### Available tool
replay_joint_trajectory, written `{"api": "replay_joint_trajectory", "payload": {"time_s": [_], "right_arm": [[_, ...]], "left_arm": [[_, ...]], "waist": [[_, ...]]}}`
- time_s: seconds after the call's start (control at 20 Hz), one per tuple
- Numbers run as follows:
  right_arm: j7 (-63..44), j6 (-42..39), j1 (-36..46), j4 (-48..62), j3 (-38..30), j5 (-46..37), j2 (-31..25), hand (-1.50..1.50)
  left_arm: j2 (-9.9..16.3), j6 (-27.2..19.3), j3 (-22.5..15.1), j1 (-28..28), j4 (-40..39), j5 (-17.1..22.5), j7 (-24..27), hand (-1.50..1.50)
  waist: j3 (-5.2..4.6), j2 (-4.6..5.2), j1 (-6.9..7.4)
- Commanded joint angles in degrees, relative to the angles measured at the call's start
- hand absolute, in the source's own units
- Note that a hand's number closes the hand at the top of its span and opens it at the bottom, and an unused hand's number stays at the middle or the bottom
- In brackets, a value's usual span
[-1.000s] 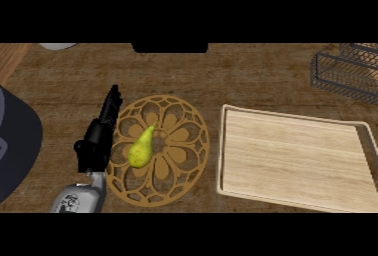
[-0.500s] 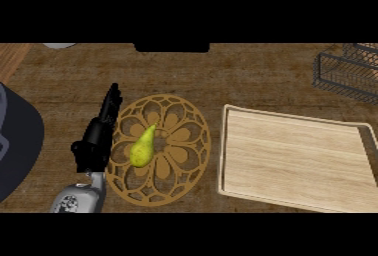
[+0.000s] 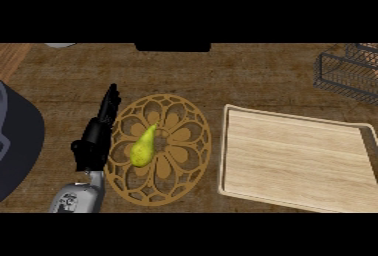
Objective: Pick the tomato from the tray and place it in the tiered basket
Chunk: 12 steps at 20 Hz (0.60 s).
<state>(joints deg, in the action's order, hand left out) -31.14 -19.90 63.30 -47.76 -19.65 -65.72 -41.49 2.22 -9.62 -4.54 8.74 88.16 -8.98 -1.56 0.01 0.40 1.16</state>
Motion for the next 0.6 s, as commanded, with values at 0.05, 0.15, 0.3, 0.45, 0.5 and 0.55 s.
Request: {"api": "replay_joint_trajectory", "payload": {"time_s": [0.05, 0.15, 0.3, 0.45, 0.5, 0.55], "right_arm": [[7.72, 5.35, 0.09, 11.56, -0.21, -1.72, -5.81, 1.5], [7.28, 6.12, 1.64, 14.18, 0.66, -2.52, -5.02, 1.5], [-0.69, 13.93, 0.34, 13.75, -8.68, 3.85, -0.46, -1.5], [5.24, 13.9, -0.03, 19.17, -10.36, 5.93, -3.44, -1.5], [3.78, 15.0, 0.51, 17.76, -11.31, 7.3, -1.63, -1.5], [6.19, 14.02, 1.31, 19.76, -12.91, 8.59, -4.48, -1.5]], "left_arm": [[-0.27, 0.47, -1.27, -1.87, 1.16, -0.5, 0.31, 0.0], [-0.64, -0.05, 0.4, 0.18, -1.0, 0.32, 0.76, 0.0], [-1.61, -1.32, -0.36, 1.12, -2.15, -0.96, 0.89, 0.0], [0.23, 0.59, 0.0, 1.65, 1.51, -0.19, -3.32, 0.0], [-0.51, -0.03, -1.08, -0.42, 2.88, -0.78, -2.86, 0.0], [-2.1, -1.13, -2.2, -0.95, 0.76, -1.69, -0.37, 0.0]], "waist": [[0.03, 0.2, 0.53], [0.0, 0.11, 0.23], [0.07, 0.29, 0.0], [0.08, 0.17, 0.47], [0.06, -0.05, 0.34], [0.07, 0.17, 0.4]]}}
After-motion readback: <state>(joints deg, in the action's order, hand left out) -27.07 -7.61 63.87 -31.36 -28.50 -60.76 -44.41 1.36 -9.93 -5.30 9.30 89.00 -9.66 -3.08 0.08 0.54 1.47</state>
